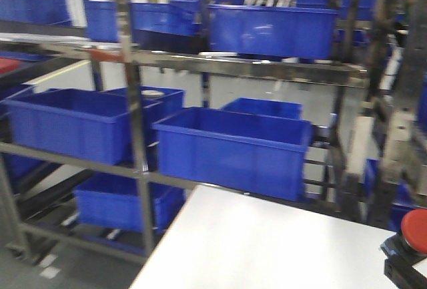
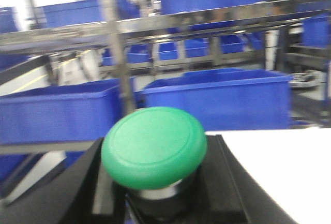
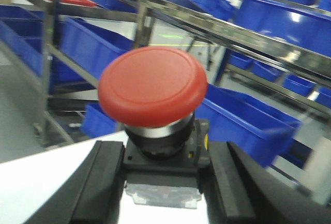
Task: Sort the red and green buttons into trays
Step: 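Drive the base to the cart holding the green and red trays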
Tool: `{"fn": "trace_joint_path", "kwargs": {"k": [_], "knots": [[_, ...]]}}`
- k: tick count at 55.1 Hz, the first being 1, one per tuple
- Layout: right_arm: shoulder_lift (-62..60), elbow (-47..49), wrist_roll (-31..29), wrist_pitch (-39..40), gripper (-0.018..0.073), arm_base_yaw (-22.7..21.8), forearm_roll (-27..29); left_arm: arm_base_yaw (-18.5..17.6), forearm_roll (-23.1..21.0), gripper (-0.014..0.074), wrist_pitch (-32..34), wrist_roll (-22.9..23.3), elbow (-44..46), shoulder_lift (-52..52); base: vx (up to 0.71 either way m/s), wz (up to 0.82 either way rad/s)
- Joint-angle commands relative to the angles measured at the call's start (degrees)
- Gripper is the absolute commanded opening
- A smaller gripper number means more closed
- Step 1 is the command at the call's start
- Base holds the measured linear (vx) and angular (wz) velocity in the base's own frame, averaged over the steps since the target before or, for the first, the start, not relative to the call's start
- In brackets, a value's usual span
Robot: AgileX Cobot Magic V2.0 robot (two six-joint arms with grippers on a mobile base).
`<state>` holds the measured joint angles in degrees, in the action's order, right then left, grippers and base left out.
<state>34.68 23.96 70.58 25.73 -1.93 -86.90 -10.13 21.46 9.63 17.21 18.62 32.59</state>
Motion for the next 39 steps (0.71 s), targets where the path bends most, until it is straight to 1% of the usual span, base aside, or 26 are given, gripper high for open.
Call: {"fn": "trace_joint_path", "kwargs": {"k": [1,22,39], "knots": [[0.1,1.8,0.1,0.1,-0.0008,-0.4,2.1,-0.1,-0.8,-0.0003,4.5,0.5,1.7,0.1,-0.16,0.71],[0.1,1.8,0.1,0.1,-0.0008,-0.4,2.1,-0.1,-0.8,-0.0003,4.5,0.5,1.7,0.1,-0.15,0.70],[0.1,1.8,0.1,0.1,-0.0008,-0.4,2.1,-0.1,-0.8,-0.0003,4.5,0.5,1.7,0.1,-0.08,0.65]]}}
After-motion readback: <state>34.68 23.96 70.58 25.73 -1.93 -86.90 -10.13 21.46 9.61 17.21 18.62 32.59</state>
